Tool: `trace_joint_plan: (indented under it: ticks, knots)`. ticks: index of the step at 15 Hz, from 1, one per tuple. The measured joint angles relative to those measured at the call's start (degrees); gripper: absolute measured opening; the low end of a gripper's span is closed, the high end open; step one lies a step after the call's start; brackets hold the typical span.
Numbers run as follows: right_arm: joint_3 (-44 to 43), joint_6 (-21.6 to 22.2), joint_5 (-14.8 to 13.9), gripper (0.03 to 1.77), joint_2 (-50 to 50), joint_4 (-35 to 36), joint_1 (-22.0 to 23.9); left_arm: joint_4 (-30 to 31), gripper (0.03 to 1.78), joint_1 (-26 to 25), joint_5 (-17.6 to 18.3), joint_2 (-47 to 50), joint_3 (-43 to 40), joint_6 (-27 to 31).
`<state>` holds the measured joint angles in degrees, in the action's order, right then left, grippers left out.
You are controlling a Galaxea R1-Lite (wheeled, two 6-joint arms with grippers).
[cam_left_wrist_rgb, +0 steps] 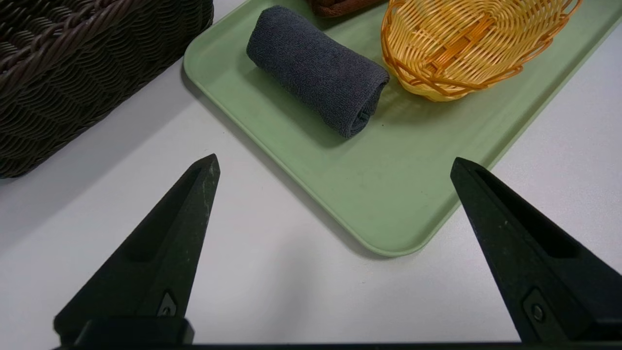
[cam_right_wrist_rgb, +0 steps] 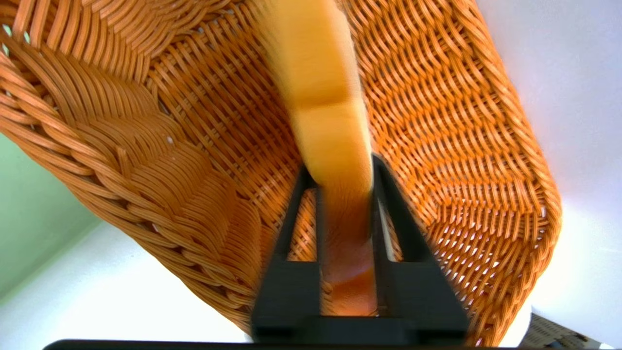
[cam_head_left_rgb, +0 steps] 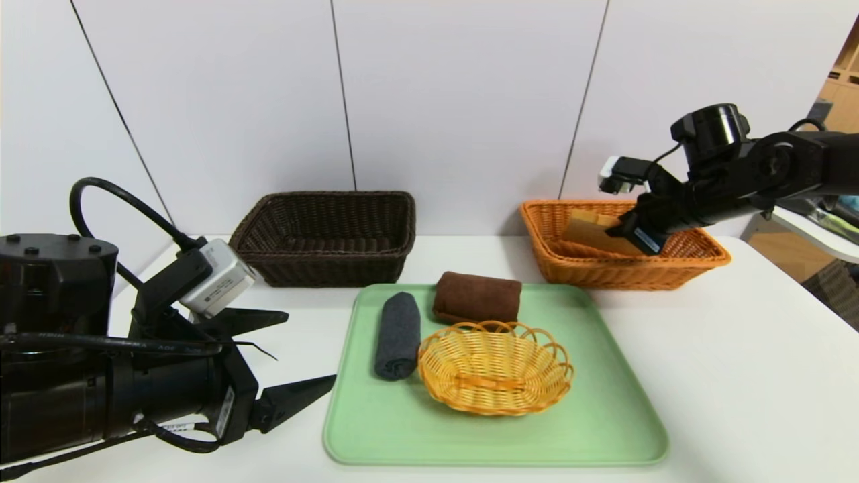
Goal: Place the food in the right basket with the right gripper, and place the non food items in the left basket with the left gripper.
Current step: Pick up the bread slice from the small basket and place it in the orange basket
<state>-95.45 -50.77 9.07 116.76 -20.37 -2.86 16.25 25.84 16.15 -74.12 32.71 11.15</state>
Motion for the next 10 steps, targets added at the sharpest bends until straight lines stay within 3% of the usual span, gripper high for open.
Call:
trace_joint_plan:
  ticks: [4, 10]
  knots:
    - [-0.1, 0.5, -0.1, 0.92, 0.3, 0.3, 0.0, 0.0, 1.69, 0.0, 0.0, 0.0, 0.1, 0.0]
    - [-2.6, 2.1, 0.0, 1.34, -2.0, -0.4, -0.2, 2.0, 1.69, 0.0, 0.0, 0.0, 0.0, 0.0]
